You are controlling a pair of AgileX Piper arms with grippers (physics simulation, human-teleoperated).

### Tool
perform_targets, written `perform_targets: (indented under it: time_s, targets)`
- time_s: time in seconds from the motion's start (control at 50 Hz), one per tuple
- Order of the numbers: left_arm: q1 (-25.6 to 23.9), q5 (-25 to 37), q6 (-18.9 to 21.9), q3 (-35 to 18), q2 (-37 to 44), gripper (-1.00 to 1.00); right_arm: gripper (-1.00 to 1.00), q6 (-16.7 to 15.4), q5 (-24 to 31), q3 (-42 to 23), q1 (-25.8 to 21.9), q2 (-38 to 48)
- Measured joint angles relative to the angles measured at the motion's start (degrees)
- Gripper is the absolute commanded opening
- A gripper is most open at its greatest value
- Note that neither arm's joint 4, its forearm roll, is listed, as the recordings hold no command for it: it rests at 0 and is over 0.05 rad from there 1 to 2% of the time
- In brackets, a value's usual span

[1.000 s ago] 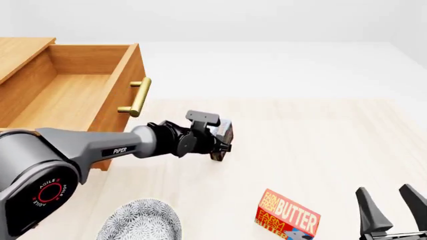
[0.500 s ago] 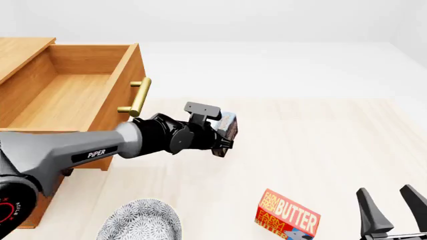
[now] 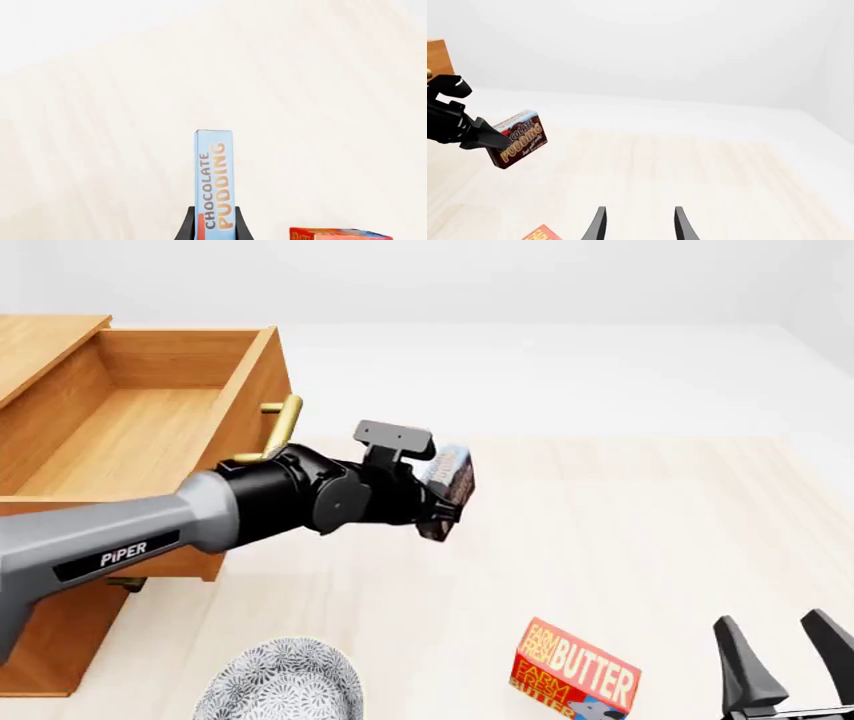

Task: Put the chocolate pudding in the top drawer of the cabinet and close it.

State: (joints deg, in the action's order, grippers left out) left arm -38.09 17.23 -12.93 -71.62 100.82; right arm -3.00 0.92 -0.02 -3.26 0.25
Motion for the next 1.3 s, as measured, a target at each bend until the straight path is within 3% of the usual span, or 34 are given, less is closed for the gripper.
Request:
perform_targets:
  time_s: [0.68, 1.3]
  targets:
    - [0.3, 14.0, 4.1, -4.2, -10.0, -1.00, 1.00, -0.4, -0.1, 0.0, -0.2, -0.1]
    - [3.7, 23.4, 8.8, -8.8, -18.2, -1.00, 1.00, -0.7, -0.2, 0.0, -0.5, -0.2]
